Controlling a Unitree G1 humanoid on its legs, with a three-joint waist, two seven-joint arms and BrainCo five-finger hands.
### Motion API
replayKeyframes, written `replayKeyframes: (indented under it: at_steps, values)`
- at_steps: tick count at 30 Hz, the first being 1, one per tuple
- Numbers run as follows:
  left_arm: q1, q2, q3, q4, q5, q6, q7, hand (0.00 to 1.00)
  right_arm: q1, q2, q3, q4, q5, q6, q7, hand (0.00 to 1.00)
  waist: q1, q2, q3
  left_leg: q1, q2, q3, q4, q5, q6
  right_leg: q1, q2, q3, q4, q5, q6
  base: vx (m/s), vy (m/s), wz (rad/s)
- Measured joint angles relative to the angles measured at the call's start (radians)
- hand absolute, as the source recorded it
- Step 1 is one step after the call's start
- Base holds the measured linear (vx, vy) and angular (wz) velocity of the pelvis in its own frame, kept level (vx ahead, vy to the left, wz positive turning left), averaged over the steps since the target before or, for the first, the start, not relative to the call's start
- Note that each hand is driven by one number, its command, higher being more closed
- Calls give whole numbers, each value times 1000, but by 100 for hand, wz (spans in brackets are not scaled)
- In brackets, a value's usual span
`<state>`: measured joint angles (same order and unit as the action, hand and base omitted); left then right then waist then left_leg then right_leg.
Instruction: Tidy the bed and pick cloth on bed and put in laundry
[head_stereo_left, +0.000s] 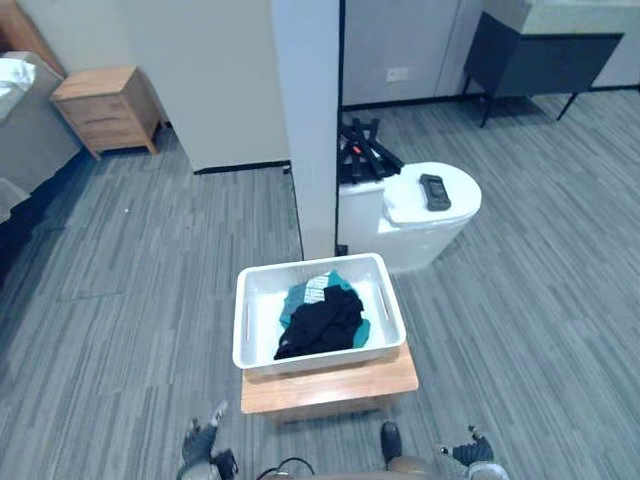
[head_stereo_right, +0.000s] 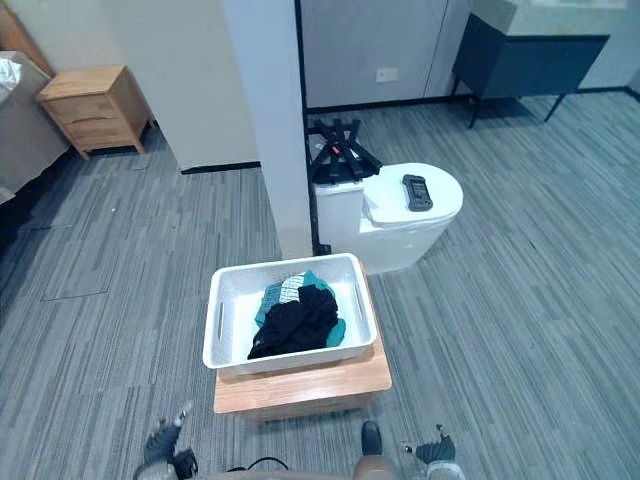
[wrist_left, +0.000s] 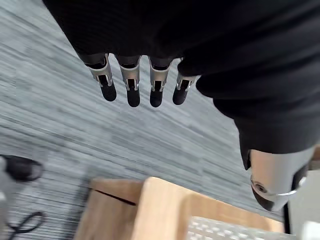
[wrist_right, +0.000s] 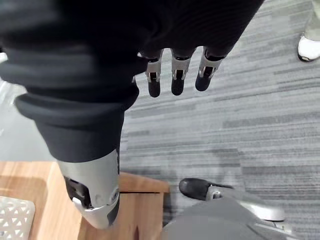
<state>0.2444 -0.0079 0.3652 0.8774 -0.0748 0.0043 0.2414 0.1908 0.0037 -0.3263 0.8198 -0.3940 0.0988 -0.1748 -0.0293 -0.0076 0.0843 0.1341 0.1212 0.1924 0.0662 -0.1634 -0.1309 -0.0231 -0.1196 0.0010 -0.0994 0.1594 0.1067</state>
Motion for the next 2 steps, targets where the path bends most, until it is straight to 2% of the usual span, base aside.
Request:
replayKeyframes:
  at_steps: [2]
  values:
    - [-3,3,0,15,11,0,0,0,-5,-7,-3,27,14,-1,-1,0,6,1,-1,4,0,1,-6,1,-1,0,1,1,0,-1,0,0,0,0]
